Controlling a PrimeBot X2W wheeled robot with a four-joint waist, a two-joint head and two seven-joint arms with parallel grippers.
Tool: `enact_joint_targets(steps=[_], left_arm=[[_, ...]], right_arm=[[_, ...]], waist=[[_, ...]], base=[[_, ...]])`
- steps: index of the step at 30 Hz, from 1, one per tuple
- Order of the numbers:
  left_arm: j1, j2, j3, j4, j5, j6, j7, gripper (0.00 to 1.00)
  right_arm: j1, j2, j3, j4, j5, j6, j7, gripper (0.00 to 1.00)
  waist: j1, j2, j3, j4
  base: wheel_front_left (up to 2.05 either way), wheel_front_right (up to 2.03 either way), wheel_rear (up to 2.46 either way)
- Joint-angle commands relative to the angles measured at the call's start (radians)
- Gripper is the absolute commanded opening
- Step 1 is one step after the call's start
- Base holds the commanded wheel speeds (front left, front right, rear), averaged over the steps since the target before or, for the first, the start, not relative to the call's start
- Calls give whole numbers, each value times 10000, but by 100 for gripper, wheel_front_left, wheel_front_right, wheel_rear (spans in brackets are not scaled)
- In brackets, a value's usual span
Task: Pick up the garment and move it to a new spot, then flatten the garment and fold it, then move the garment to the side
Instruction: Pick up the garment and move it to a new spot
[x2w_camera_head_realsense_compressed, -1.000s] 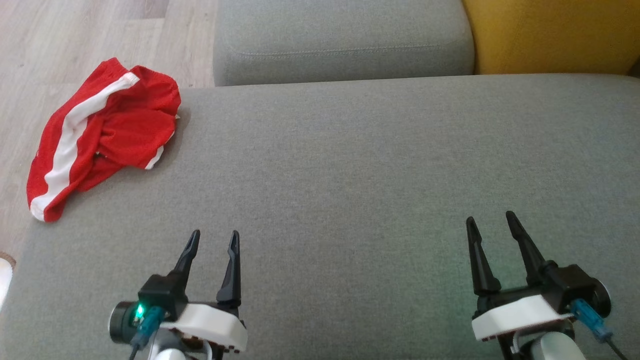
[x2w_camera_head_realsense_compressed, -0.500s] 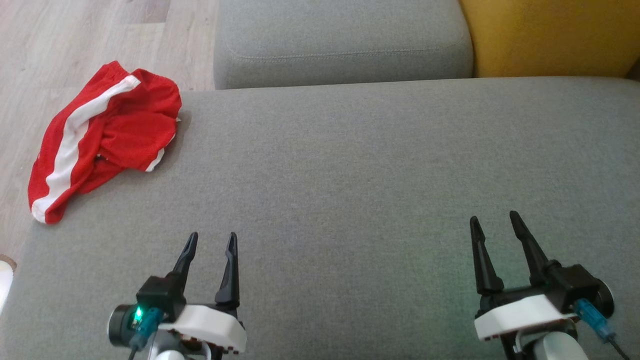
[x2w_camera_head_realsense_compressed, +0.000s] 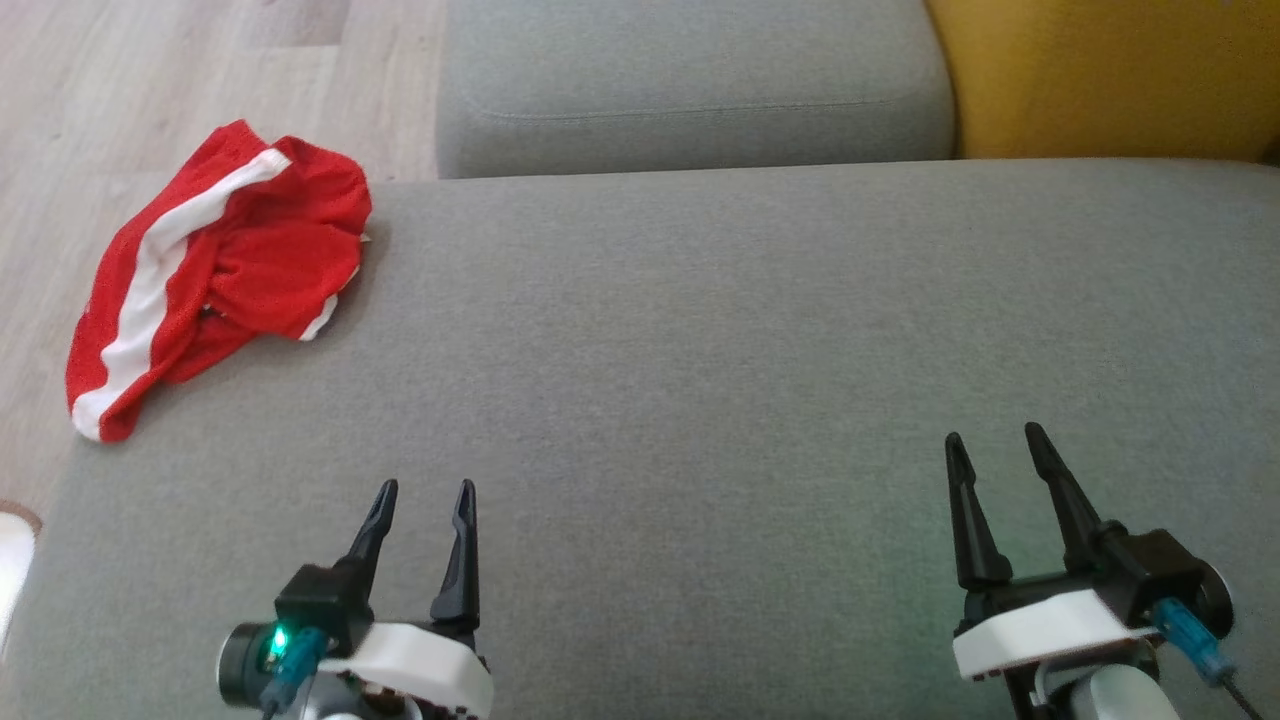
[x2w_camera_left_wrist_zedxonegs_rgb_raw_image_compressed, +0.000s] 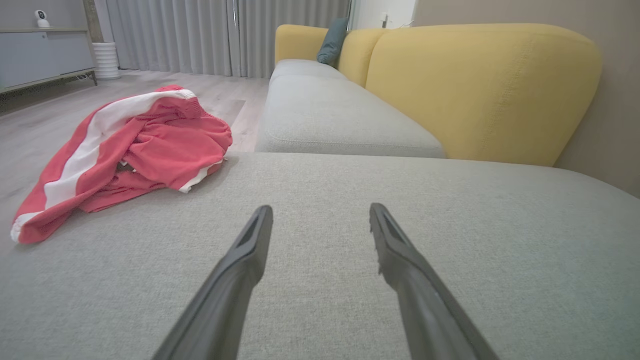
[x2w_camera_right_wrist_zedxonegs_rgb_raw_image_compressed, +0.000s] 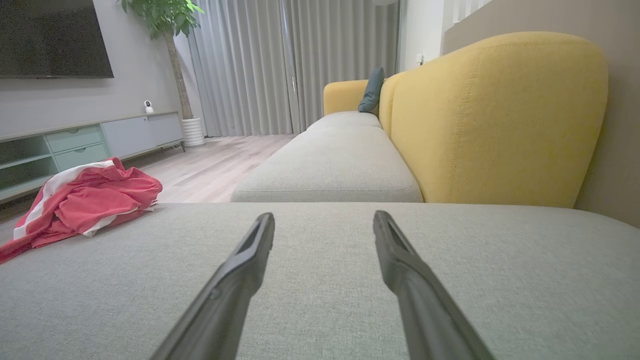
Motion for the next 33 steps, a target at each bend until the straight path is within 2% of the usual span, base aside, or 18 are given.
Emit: enact_joint_targets(steps=[1, 7, 16, 22, 29, 33], left_arm=[[-371, 77, 327, -304, -67, 27, -122, 100], [-448, 77, 339, -354, 34, 14, -122, 100], [-515, 77, 507, -349, 188, -68, -122, 100], [-525, 77, 674, -397, 244, -97, -122, 100], [-508, 77, 853, -463, 245, -114, -122, 100], [-487, 77, 1008, -539, 244, -85, -122, 100]], right_arm=[[-175, -87, 215, -347, 25, 75, -136, 100], [-98, -87, 150, -521, 52, 75, -136, 100], [-201, -87, 168, -671, 143, 75, -136, 100], [-336, -87, 220, -701, 168, 75, -136, 100], [-425, -87, 270, -675, 179, 75, -136, 100], [-463, -87, 286, -712, 146, 75, -136, 100]], waist=[[0, 0, 5, 84], [0, 0, 66, 900], [0, 0, 184, 2939], [0, 0, 253, 4025], [0, 0, 371, 4752], [0, 0, 473, 4826]], base=[[0, 0, 0], [0, 0, 0], [0, 0, 0], [0, 0, 0], [0, 0, 0], [0, 0, 0]])
